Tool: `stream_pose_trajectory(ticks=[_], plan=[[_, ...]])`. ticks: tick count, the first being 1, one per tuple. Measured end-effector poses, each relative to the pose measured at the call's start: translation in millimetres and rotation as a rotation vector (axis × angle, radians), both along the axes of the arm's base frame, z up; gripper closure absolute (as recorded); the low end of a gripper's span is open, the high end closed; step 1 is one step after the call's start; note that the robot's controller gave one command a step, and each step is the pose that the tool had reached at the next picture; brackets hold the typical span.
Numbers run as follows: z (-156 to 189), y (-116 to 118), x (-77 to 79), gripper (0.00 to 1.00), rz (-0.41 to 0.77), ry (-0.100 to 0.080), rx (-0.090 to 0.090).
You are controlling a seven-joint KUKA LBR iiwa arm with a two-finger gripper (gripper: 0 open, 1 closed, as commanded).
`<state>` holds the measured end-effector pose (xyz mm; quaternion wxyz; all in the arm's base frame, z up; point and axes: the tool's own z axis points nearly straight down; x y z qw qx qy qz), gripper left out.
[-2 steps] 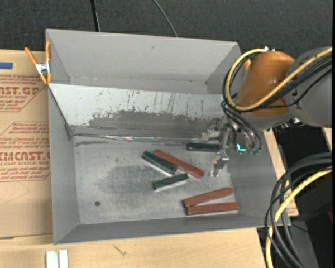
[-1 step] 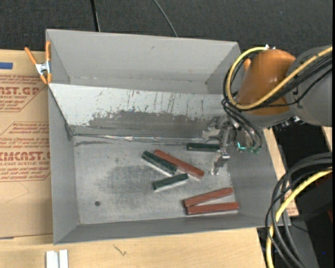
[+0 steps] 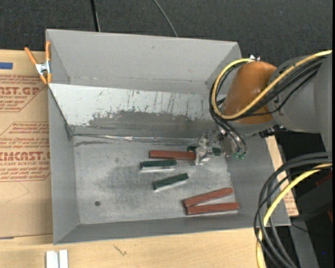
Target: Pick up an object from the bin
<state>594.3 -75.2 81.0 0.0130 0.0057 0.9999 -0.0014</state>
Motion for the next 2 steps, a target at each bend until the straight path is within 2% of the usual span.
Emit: stream_pose_trajectory(ticks=[1,2], plan=[[0,0,-0.1,1.00,0.000,0.000,0.000],[116,-5,-14.0,1.00,0.001,0.023,0.002]])
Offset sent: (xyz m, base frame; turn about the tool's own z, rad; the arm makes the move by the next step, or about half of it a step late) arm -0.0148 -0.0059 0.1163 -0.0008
